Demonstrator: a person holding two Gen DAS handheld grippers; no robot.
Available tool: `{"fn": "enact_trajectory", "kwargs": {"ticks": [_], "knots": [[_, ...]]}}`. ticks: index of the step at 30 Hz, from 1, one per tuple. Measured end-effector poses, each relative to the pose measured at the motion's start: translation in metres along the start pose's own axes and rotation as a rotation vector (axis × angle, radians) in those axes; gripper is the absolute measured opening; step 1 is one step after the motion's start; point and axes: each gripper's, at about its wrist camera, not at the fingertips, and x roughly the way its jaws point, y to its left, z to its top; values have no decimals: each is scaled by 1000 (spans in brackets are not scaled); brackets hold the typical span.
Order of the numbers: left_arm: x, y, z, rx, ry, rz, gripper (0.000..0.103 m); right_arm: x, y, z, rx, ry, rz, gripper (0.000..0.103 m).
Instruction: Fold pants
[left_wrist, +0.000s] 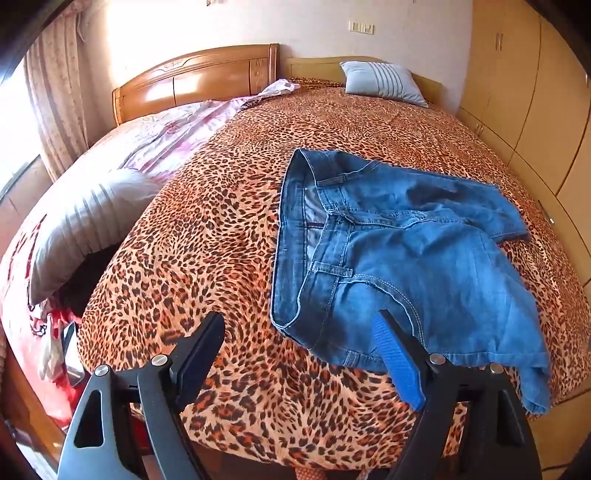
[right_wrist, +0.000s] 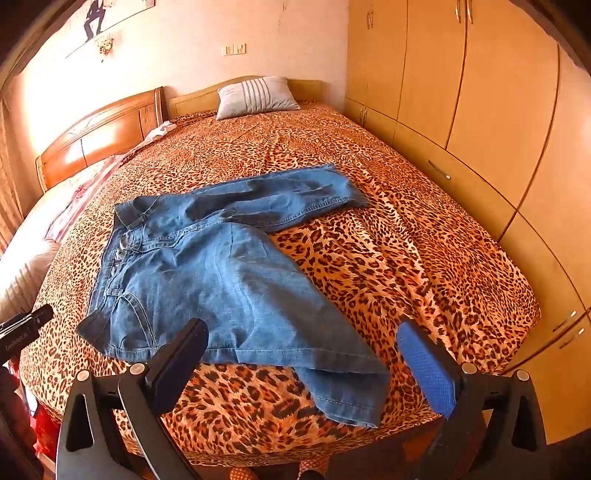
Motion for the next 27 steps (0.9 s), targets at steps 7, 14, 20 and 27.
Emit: {"fn": "enact_trajectory", "kwargs": {"ticks": [7, 14, 20, 27], "knots": [[1, -3, 1, 2, 2, 1, 81, 0, -5, -2, 15, -11, -4, 103], [4, -11, -1, 15, 7, -1, 81, 3, -10, -7, 15, 5, -7, 103], [5, -17, -3, 21, 9, -6, 81, 3, -13, -9, 21, 11, -11, 103], [3, -25, -9, 31, 2, -8, 82, 4, -15, -10, 17, 16, -11, 103]]}}
